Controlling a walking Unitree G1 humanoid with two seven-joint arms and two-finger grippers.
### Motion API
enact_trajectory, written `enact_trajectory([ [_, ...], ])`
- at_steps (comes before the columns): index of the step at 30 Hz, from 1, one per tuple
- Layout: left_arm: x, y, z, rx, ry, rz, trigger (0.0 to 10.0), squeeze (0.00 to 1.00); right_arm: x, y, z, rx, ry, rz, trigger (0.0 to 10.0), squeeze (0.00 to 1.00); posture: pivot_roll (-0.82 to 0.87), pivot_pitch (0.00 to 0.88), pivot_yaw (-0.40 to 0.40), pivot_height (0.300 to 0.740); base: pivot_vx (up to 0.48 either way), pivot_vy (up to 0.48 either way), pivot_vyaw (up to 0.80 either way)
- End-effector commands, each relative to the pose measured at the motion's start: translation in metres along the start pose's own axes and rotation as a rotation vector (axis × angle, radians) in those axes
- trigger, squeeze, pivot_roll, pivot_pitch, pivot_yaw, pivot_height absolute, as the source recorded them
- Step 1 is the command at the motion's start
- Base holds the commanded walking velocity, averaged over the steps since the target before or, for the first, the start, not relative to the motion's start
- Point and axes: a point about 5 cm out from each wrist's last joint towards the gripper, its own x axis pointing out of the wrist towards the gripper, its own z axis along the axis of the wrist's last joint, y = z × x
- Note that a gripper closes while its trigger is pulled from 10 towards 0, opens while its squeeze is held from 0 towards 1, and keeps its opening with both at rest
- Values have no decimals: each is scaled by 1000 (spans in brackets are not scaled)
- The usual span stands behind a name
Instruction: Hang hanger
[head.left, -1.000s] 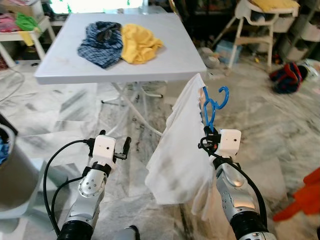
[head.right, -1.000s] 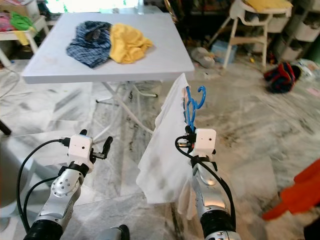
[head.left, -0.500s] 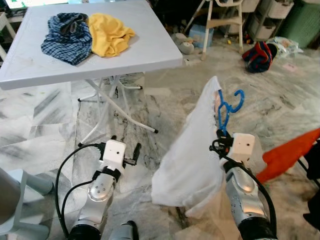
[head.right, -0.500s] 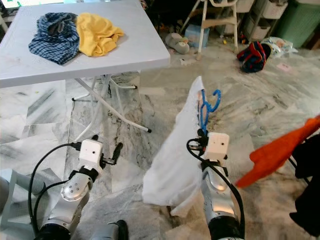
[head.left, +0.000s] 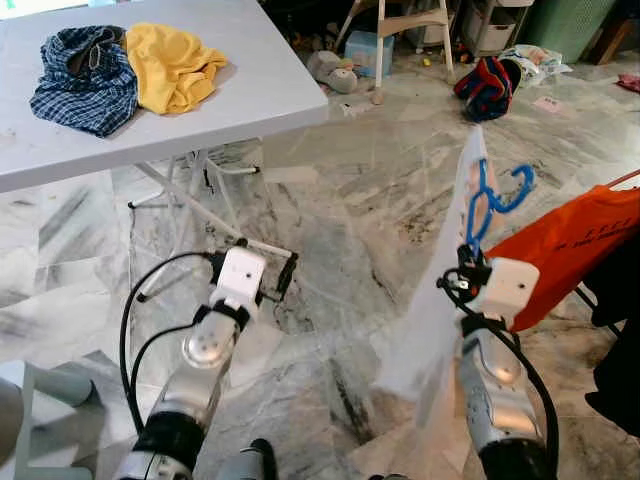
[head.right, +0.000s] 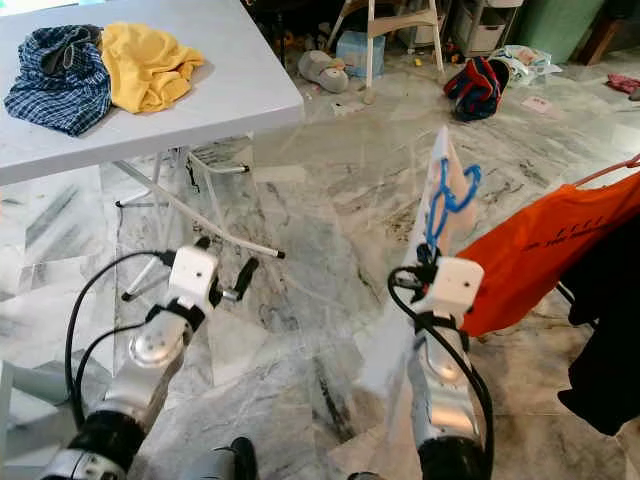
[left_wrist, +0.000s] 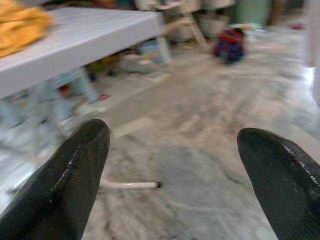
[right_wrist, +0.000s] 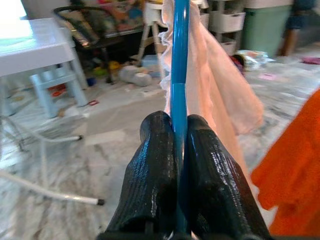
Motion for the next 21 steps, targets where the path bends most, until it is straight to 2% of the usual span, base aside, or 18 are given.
enact_trajectory([
  [1, -6, 13, -10, -8, 45, 64, 10000, 0, 2, 2, 2, -11, -12, 28, 10000, 0, 104, 117, 13, 740, 0, 0, 0],
  [6, -5, 18, -8, 20, 37, 61, 10000, 0, 4, 5, 3, -4, -6, 67, 10000, 0, 137, 104, -5, 740, 0, 0, 0],
  [12, -3, 17, -7, -51, 26, 59, 10000, 0, 7, 21, 2, -6, 30, 237, 10000, 0, 137, 118, -31, 740, 0, 0, 0],
  [16, -1, 6, -6, -102, 25, 0, 10000, 0, 5, 31, 2, -17, 65, 385, 10000, 0, 133, 125, -36, 740, 0, 0, 0],
  [21, 2, -4, -1, -117, 7, -69, 10000, 0, 5, 29, 4, -31, 78, 457, 10000, 0, 127, 132, -34, 740, 0, 0, 0],
])
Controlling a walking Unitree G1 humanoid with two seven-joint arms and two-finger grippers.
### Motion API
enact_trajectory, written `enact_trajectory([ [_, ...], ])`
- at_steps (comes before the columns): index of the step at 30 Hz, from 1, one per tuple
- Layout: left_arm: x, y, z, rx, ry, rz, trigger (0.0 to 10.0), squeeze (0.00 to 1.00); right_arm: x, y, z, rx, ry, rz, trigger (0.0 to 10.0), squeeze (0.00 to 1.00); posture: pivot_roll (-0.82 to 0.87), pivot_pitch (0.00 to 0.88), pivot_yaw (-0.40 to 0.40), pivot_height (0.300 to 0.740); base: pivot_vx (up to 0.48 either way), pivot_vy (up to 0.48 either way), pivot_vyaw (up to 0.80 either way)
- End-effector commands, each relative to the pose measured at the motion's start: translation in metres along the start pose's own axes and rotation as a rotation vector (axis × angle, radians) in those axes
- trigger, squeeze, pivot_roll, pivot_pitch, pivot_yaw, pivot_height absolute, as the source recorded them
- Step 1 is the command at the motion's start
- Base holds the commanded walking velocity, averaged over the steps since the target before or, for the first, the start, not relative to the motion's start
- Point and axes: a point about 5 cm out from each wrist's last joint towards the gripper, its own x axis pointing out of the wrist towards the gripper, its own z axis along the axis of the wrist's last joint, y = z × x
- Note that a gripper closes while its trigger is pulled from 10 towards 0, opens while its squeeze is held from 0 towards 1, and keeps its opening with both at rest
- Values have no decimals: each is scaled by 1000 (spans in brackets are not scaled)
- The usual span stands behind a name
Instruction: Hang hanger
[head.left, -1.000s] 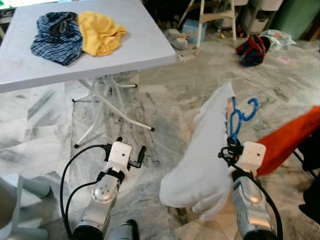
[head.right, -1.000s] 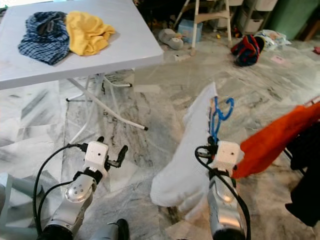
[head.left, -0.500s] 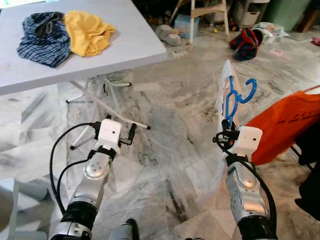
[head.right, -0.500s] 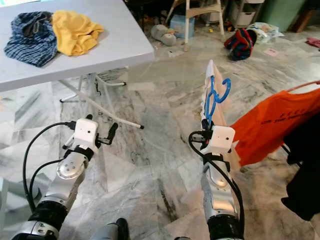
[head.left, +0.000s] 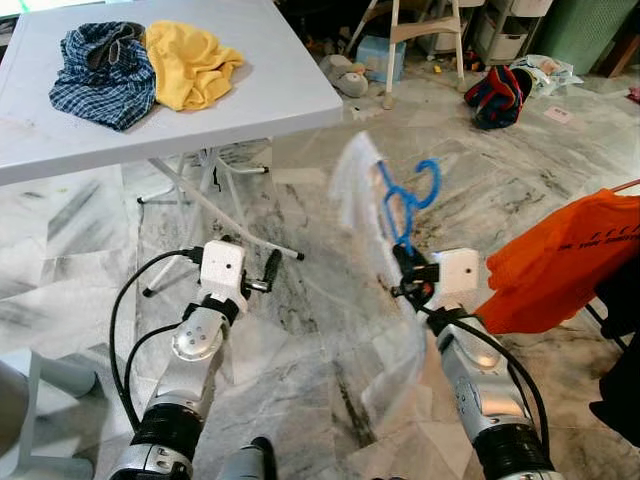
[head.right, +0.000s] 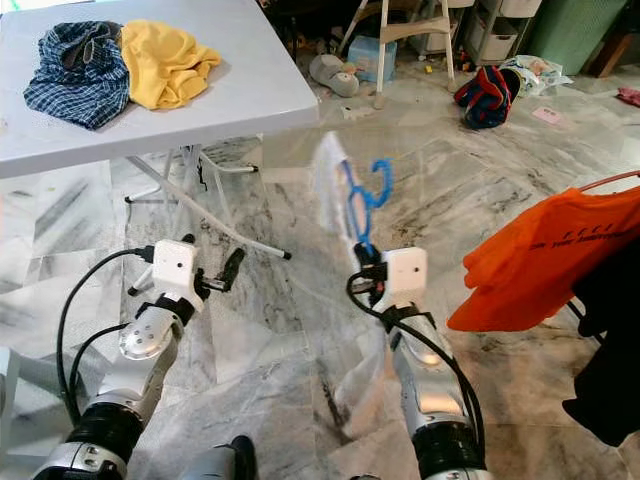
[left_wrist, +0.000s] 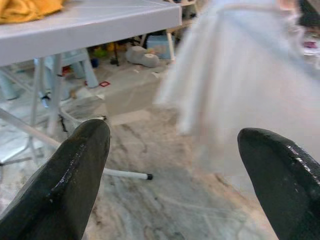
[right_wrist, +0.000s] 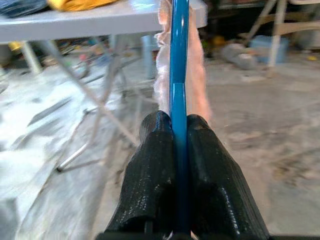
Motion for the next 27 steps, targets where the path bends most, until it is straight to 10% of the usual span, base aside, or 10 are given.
enact_trajectory([
  [1, 4, -5, 8, 4, -22, -49, 10000, 0, 2, -3, 15, -5, -51, 28, 10000, 0, 125, 136, -34, 740, 0, 0, 0],
  [27, 21, -29, 38, -155, -128, -187, 10000, 0, -12, 16, 21, -18, 36, 351, 10000, 0, 107, 159, -27, 740, 0, 0, 0],
])
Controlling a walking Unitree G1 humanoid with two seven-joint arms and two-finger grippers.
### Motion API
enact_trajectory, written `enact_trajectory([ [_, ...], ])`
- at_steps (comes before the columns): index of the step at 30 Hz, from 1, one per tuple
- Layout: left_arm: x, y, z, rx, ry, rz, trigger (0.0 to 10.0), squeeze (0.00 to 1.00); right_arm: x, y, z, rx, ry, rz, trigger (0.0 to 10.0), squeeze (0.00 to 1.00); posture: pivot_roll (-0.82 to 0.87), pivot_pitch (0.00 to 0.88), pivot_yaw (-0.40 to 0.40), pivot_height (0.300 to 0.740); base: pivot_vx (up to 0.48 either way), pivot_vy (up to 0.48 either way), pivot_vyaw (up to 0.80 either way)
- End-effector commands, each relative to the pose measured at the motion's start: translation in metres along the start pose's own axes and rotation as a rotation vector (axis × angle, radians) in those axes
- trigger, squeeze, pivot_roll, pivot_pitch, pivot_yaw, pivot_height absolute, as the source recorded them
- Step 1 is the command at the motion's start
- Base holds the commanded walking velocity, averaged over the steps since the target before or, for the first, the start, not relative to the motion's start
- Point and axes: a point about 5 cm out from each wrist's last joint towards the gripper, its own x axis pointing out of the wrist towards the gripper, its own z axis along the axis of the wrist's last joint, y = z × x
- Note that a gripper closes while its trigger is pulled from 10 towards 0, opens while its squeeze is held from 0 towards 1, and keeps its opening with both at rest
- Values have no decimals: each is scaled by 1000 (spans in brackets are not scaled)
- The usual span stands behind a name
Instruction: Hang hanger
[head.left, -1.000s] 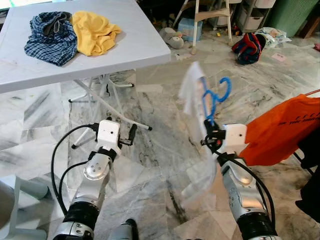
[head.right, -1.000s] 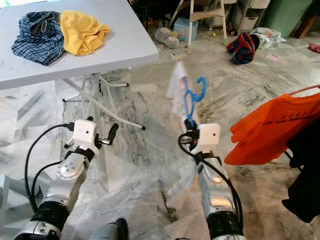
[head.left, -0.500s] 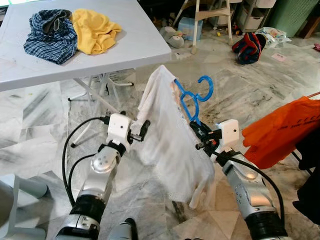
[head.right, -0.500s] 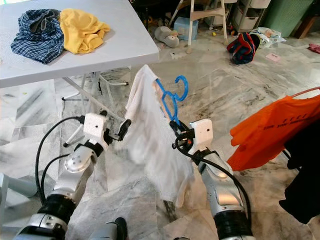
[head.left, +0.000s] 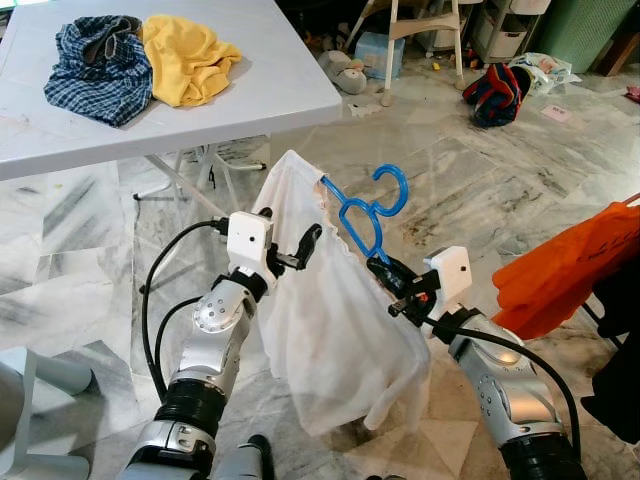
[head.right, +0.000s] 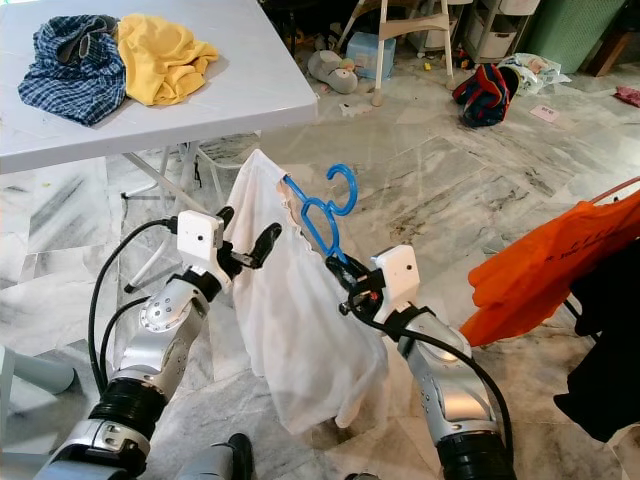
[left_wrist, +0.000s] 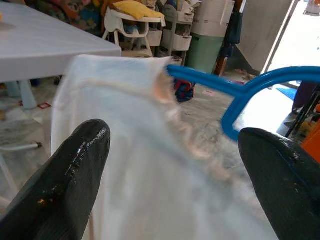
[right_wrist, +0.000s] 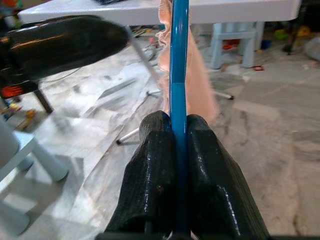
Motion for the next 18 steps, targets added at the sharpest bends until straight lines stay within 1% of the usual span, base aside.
enact_trajectory([
  [1, -2, 2, 1, 4, -9, -3, 10000, 0, -2, 4, 5, -14, -6, 54, 10000, 0, 109, 160, -27, 740, 0, 0, 0],
  [3, -3, 4, 1, 18, -7, 0, 10000, 0, -5, 7, 6, -5, 4, 98, 10000, 0, 108, 159, -28, 740, 0, 0, 0],
  [4, -3, 4, 1, 18, -7, 0, 10000, 0, -5, 7, 6, -5, 4, 98, 10000, 0, 108, 159, -28, 740, 0, 0, 0],
  [6, -4, 10, -1, 28, 5, 12, 10000, 0, -9, 7, 8, -7, 18, 130, 10000, 0, 103, 162, -29, 740, 0, 0, 0],
  [13, -6, 16, -2, 49, 18, 26, 10000, 0, -15, 1, 11, -9, 22, 124, 10000, 0, 96, 167, -29, 740, 0, 0, 0],
  [17, -8, 20, -5, 59, 34, 29, 10000, 0, -21, 0, 17, -7, 26, 155, 10000, 0, 93, 169, -28, 740, 0, 0, 0],
  [18, -8, 20, -5, 65, 36, 29, 4549, 0, -23, -1, 18, -9, 28, 156, 10000, 0, 92, 169, -28, 740, 0, 0, 0],
])
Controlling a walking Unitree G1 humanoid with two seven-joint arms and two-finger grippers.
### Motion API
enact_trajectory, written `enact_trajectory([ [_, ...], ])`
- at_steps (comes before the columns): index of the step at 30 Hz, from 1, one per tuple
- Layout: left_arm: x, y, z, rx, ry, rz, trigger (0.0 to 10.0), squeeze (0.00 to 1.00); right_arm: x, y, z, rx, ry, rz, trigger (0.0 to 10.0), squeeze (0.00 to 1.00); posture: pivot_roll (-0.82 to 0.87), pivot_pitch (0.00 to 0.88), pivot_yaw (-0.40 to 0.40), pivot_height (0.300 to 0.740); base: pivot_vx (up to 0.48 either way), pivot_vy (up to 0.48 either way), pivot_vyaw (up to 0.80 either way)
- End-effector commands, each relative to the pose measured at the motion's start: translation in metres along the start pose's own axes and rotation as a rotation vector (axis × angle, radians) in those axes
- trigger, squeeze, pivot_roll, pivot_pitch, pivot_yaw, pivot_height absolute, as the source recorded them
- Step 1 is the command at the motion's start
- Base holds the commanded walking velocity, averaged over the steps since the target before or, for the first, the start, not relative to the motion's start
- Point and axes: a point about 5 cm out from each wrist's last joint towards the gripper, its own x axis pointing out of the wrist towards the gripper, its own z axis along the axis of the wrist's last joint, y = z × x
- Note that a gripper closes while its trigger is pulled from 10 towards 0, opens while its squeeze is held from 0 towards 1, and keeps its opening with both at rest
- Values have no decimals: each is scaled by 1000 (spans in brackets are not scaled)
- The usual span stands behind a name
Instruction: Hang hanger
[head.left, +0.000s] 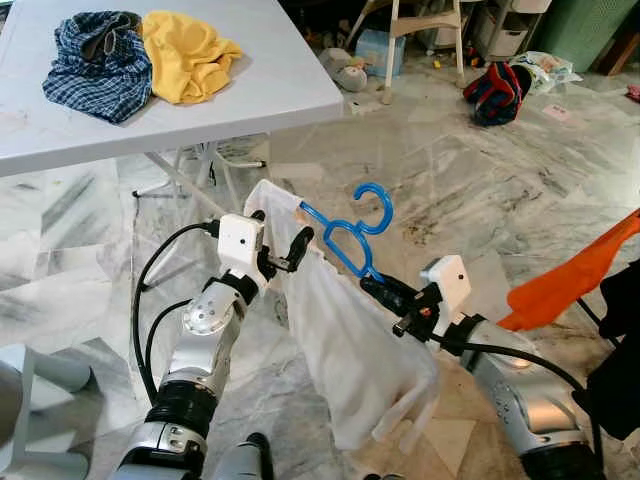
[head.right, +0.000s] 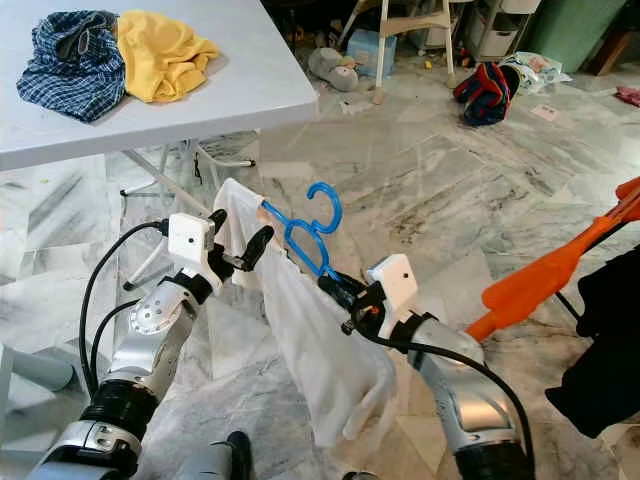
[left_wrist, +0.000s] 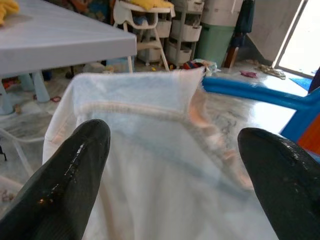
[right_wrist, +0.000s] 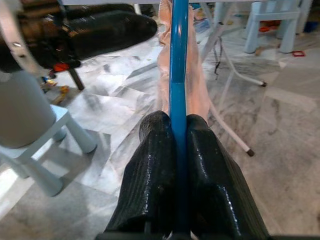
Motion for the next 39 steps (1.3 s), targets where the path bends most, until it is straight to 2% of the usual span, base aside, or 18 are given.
enact_trajectory([
  [1, 0, 2, 0, 26, 5, -2, 4549, 0, -4, -1, 13, -18, -43, 20, 10000, 0, 92, 169, -28, 740, 0, 0, 0],
  [4, 0, 4, -1, 31, 9, 3, 1529, 0, -7, -4, 14, -23, -39, 22, 10000, 0, 92, 170, -27, 740, 0, 0, 0],
  [5, 0, 4, -1, 31, 10, 4, 1529, 0, -7, -4, 14, -24, -38, 23, 10000, 0, 93, 170, -27, 740, 0, 0, 0],
  [6, 0, 5, -1, 36, 9, 7, 0, 0, -8, -3, 16, -20, -40, 44, 10000, 0, 93, 170, -27, 740, 0, 0, 0],
  [11, 1, 7, -1, 37, 10, 15, 0, 0, -8, 5, 18, -13, -37, 96, 10000, 0, 91, 168, -27, 740, 0, 0, 0],
  [12, 2, 7, 0, 27, 3, 18, 2588, 0, -8, 6, 17, -13, -36, 97, 10000, 0, 90, 168, -27, 740, 0, 0, 0],
  [13, 2, 7, 0, 27, 3, 18, 2588, 0, -8, 6, 17, -13, -36, 97, 10000, 0, 90, 168, -27, 740, 0, 0, 0],
  [14, 3, 5, 3, 8, -8, 14, 10000, 0, -7, 6, 16, -12, -33, 96, 10000, 0, 90, 167, -27, 740, 0, 0, 0],
  [25, 6, -8, 4, -32, -23, -32, 10000, 0, -7, 8, 13, -6, -12, 106, 10000, 0, 92, 164, -24, 740, 0, 0, 0],
  [26, 5, -10, 3, -49, -24, -44, 10000, 596, -6, 7, 12, -9, -7, 101, 10000, 0, 92, 164, -24, 740, 0, 0, 0],
  [27, 3, -13, 1, -61, -17, -56, 10000, 1000, -6, 7, 10, -10, -4, 99, 10000, 0, 93, 163, -23, 740, 0, 0, 0],
  [36, 4, -11, -5, -26, 11, -37, 10000, 1000, -1, 17, 11, -3, -11, 137, 10000, 0, 94, 161, -21, 740, 0, 0, 0],
  [37, 4, -8, -5, -17, 12, -24, 10000, 0, -2, 17, 11, -2, -10, 142, 10000, 0, 92, 162, -22, 740, 0, 0, 0],
  [39, 4, -2, -4, -10, 18, -5, 10000, 0, -4, 16, 12, -5, -7, 143, 10000, 0, 87, 163, -21, 740, 0, 0, 0],
])
